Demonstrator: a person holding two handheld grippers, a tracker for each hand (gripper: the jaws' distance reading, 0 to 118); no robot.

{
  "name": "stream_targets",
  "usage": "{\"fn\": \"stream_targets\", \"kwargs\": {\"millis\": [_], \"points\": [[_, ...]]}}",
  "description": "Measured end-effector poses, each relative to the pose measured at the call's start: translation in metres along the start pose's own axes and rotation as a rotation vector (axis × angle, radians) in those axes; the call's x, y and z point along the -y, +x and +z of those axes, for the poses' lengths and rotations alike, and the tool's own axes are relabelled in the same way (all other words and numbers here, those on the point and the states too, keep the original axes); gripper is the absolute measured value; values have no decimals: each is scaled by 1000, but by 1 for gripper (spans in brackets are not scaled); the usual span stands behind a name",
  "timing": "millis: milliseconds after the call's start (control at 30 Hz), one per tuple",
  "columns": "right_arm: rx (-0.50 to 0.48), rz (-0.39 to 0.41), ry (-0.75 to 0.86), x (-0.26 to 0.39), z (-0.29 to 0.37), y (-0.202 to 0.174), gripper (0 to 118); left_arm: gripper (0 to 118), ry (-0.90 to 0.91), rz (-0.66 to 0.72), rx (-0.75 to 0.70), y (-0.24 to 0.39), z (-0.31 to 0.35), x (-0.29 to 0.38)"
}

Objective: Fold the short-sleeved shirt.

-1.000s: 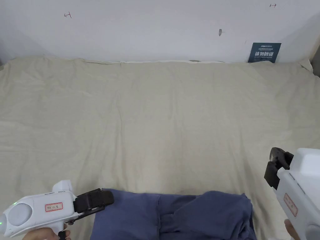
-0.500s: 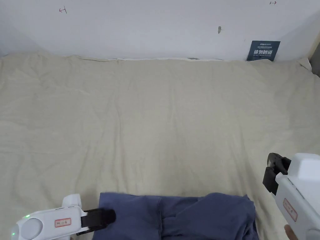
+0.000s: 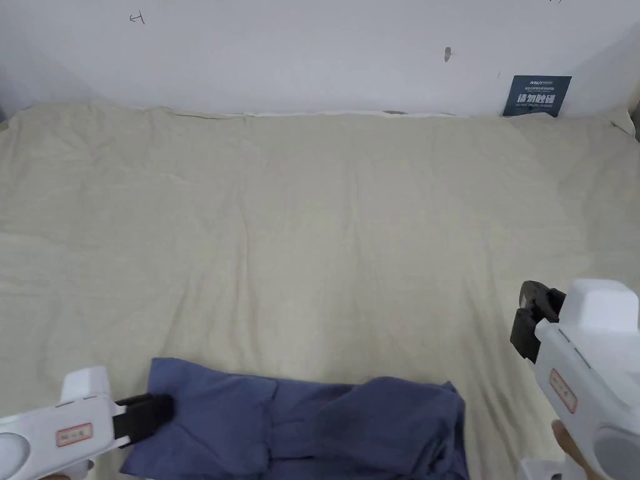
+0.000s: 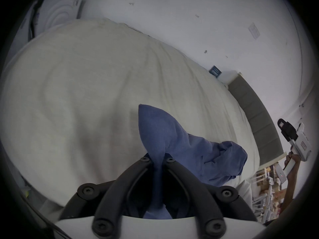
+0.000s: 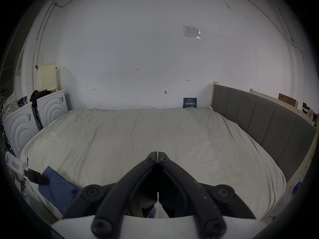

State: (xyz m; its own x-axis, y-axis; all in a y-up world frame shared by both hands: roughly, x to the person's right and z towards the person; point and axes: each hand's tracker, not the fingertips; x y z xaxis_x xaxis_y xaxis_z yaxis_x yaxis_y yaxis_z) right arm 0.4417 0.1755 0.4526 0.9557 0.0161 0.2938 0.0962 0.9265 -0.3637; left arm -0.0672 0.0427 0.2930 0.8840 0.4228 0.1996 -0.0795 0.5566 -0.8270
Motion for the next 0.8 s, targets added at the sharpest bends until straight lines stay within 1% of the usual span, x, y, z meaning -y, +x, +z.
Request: {"fn": "stream_targets", "kwargs": {"millis": [33,133,233,267,333,367,467,567,700,800], "points": [[-4,1,3,0,1,-1,1,9,7,27,-31,-2,10,-1],[-17,-4,7,2,2,-2,1,9,17,33,-71,7,26,-8],[-23,-12,10,4,6,0,1,9,14,-7,-81,37,30,-14],[-22,-15,12,4,7,0,1,9,9,-12,-69,49,29,-15],[-21,-21,15,4,9,3,1,9,3,-34,11,86,25,-16],[-18,-24,17,4,11,5,1,9,-5,-36,18,101,22,-17],[-7,-30,23,4,15,11,1,9,-44,-83,100,149,4,-16],[10,-36,28,4,19,20,1,9,-89,-172,142,199,-21,-7],[37,-43,30,5,25,32,1,9,-158,-326,139,260,-64,17],[57,-49,28,7,27,39,1,10,-213,-392,119,291,-97,41]]}}
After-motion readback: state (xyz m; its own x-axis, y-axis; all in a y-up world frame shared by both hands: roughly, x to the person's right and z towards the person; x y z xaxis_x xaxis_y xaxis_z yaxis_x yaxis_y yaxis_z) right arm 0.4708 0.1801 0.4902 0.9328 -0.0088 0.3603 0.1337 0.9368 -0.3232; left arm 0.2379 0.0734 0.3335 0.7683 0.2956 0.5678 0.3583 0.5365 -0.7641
